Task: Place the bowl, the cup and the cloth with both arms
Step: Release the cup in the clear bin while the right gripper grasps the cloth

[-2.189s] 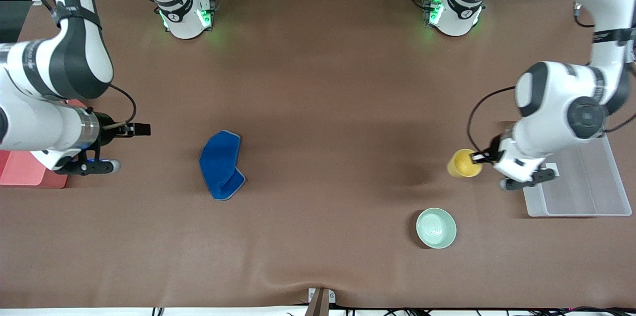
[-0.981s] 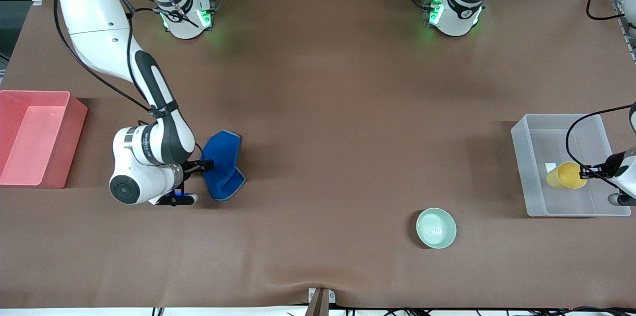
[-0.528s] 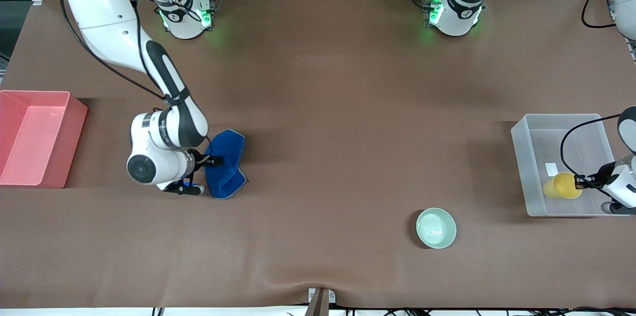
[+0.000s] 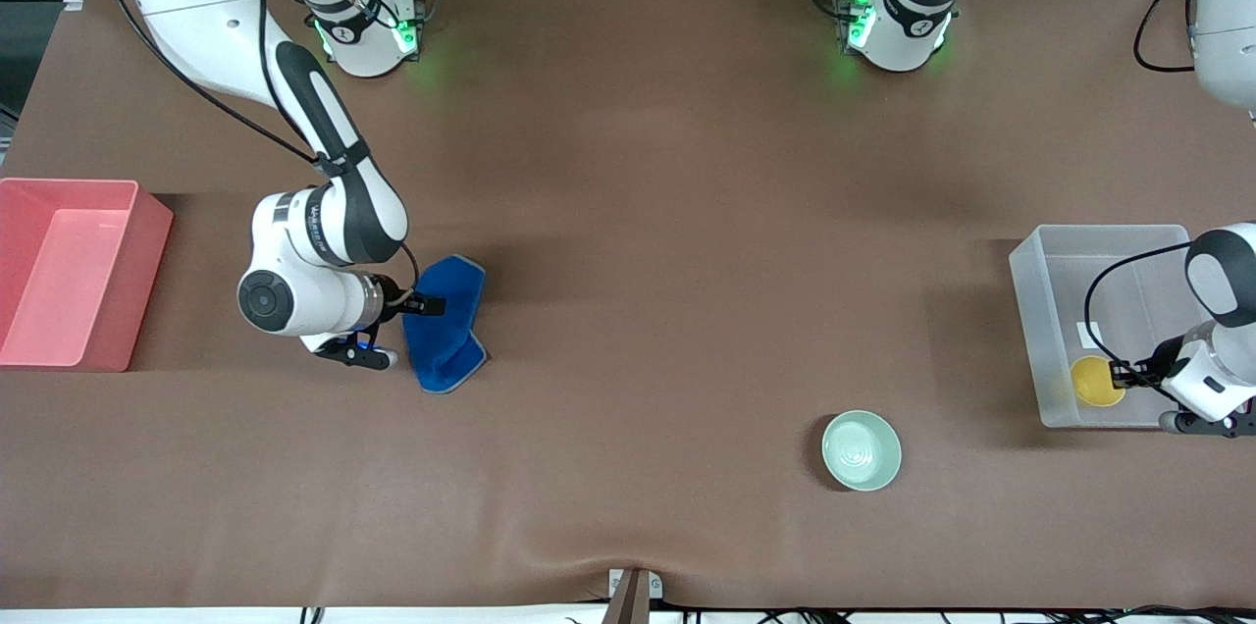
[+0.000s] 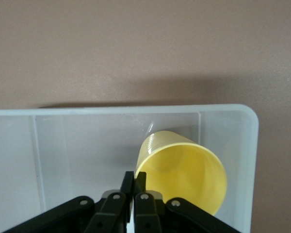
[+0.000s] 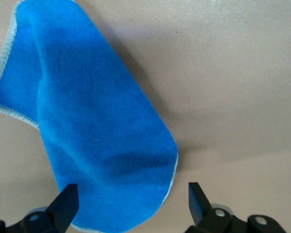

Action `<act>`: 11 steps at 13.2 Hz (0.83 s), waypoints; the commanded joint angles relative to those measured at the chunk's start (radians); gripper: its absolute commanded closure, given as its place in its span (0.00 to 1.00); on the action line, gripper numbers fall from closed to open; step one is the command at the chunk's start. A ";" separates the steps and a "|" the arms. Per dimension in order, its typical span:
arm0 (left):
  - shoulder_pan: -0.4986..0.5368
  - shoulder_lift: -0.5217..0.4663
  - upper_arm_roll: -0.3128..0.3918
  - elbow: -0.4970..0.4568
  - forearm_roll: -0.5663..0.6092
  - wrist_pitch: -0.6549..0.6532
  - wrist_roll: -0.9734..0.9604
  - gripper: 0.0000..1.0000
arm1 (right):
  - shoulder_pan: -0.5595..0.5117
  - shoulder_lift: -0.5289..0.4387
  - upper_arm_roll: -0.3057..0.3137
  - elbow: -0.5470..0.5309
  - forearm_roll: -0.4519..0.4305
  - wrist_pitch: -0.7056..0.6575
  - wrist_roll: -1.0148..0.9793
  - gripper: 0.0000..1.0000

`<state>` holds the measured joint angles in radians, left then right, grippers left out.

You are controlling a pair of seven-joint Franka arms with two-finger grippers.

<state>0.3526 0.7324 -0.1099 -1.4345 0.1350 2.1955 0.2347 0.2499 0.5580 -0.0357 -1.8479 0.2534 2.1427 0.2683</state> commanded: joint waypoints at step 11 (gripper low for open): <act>-0.082 -0.122 -0.007 0.034 0.003 -0.191 -0.131 0.00 | 0.066 -0.053 -0.003 -0.152 0.073 0.160 0.008 1.00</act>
<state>0.3161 0.6375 -0.1156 -1.3894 0.1382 2.0368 0.1933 0.3039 0.5478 -0.0303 -1.9582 0.3020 2.2946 0.2707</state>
